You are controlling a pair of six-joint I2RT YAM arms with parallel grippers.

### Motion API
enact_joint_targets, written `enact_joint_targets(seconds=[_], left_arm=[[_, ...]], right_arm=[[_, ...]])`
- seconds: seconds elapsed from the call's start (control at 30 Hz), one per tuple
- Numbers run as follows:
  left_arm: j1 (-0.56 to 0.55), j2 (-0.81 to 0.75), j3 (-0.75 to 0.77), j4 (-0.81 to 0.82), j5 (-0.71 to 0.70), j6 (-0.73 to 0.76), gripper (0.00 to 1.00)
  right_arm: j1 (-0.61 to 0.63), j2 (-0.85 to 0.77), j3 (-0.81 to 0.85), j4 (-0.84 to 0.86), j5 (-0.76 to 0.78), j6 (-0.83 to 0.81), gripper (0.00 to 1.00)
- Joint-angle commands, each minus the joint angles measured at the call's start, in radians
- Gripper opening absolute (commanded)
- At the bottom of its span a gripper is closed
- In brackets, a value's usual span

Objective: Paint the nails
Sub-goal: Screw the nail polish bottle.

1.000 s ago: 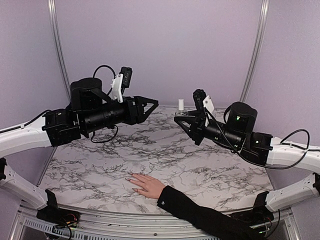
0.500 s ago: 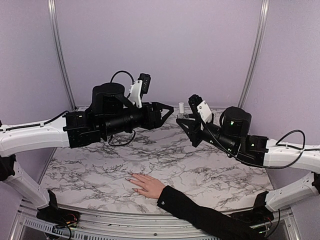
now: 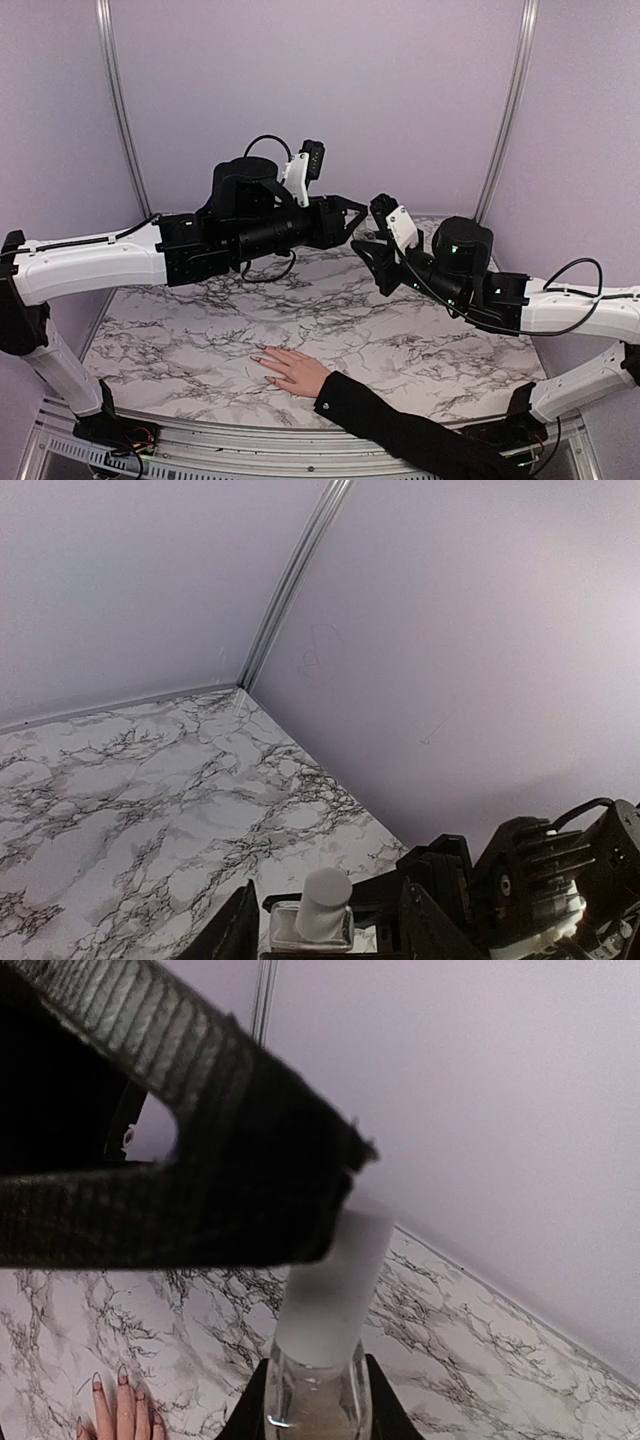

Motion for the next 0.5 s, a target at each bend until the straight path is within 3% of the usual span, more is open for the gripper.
enact_joint_targets(seconds=[0.0, 0.47], left_arm=[[-0.004, 0.013, 0.035, -0.004, -0.017, -0.013, 0.47], [-0.014, 0.056, 0.059, 0.008, 0.02, -0.015, 0.2]], right_arm=[[0.017, -0.028, 0.031, -0.017, 0.021, 0.008, 0.0], [0.019, -0.036, 0.05, -0.054, 0.034, -0.001, 0.0]])
